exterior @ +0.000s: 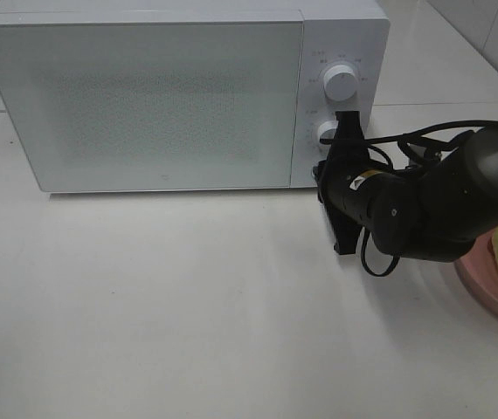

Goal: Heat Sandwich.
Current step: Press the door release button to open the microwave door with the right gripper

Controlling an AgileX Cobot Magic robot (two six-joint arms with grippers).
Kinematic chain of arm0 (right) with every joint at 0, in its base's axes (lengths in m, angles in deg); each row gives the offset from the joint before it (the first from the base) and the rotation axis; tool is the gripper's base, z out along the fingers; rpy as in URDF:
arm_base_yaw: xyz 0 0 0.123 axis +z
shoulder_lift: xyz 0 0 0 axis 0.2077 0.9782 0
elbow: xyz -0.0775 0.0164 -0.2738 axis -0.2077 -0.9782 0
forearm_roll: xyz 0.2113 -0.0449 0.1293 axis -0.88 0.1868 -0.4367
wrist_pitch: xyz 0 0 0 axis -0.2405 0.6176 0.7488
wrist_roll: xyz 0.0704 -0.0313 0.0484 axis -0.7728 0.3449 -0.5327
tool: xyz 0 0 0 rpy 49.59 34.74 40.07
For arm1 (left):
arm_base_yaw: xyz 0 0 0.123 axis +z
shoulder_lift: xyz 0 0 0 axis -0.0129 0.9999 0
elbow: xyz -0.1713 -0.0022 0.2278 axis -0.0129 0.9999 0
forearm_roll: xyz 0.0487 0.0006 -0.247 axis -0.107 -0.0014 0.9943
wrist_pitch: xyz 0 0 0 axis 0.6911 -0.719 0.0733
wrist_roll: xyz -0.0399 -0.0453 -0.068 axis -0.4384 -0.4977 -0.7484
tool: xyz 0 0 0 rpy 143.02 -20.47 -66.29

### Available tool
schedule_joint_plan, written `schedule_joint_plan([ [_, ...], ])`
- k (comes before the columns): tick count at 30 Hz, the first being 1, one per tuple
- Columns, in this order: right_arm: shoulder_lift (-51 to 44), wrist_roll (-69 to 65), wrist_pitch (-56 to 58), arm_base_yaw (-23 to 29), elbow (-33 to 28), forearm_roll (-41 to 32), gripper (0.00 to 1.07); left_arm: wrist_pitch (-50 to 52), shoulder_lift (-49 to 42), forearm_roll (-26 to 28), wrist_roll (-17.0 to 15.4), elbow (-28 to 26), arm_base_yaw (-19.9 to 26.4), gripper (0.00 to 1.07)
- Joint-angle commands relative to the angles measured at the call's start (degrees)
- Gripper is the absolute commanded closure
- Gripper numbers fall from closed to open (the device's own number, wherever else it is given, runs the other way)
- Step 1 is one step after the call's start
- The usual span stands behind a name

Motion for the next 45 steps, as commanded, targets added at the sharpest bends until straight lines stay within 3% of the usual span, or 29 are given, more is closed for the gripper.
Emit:
schedule_joint_plan([
  [1, 0.7, 0.3, 0.2, -1.1, 1.5, 0.6, 1.07, 0.3, -1.5, -0.1, -0.4, 0.2, -0.3, 0.10],
  [32, 4.1, 2.1, -4.7, -3.4, 7.1, -1.6, 1.07, 0.3, -1.5, -0.1, -0.4, 0.2, -0.3, 0.10],
  [45, 7.4, 6.5, -9.3, -5.4, 15.2, -2.6, 1.07, 0.3, -1.5, -0.1, -0.4, 0.2, -0.3, 0.10],
])
